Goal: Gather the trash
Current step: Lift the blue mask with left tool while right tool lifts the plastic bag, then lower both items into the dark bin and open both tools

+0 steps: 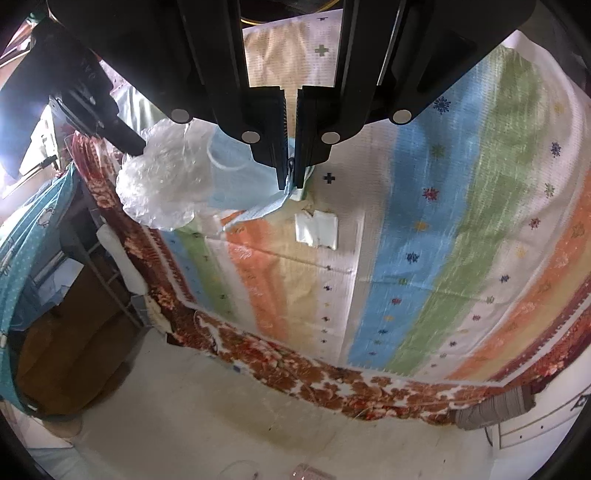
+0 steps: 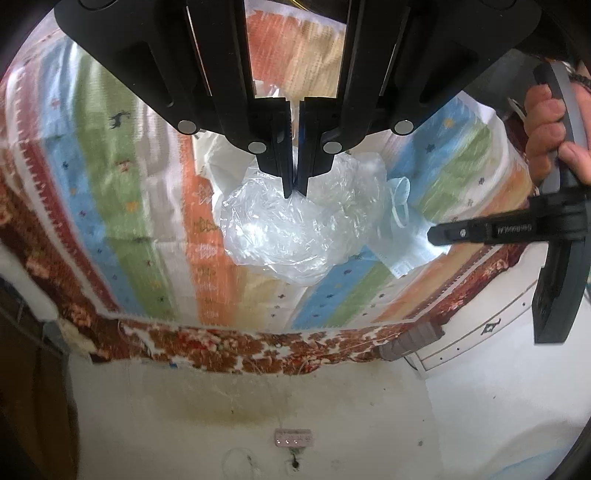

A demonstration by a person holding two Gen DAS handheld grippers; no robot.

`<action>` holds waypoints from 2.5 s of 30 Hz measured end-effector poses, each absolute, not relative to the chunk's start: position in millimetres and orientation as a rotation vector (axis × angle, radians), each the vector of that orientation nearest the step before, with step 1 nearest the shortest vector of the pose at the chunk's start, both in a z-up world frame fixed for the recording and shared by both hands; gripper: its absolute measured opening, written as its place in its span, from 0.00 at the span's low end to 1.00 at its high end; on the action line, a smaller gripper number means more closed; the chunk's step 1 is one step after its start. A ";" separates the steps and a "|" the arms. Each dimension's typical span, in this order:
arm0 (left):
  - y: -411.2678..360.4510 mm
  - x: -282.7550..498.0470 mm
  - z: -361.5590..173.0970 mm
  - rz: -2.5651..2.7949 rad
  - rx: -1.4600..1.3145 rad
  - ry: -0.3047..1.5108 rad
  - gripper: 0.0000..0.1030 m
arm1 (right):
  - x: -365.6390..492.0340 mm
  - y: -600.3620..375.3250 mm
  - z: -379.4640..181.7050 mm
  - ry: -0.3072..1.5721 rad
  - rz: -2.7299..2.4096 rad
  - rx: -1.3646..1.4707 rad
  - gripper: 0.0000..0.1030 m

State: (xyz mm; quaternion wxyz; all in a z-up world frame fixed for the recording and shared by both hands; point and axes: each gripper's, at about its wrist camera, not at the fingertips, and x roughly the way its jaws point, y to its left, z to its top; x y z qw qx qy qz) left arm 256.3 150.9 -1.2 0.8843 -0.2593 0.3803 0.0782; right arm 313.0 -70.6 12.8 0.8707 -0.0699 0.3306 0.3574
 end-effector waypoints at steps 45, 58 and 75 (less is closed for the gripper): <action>93.6 121.9 56.2 -0.014 -0.610 0.643 0.02 | 183.9 -140.7 33.5 0.711 0.757 -0.139 0.01; 48.0 109.6 42.7 -0.049 -0.501 0.721 0.02 | 151.8 -160.0 10.6 0.774 0.737 -0.142 0.01; 28.6 85.5 -1.0 0.023 -0.508 0.902 0.03 | 123.4 -170.4 -40.4 0.931 0.713 -0.137 0.01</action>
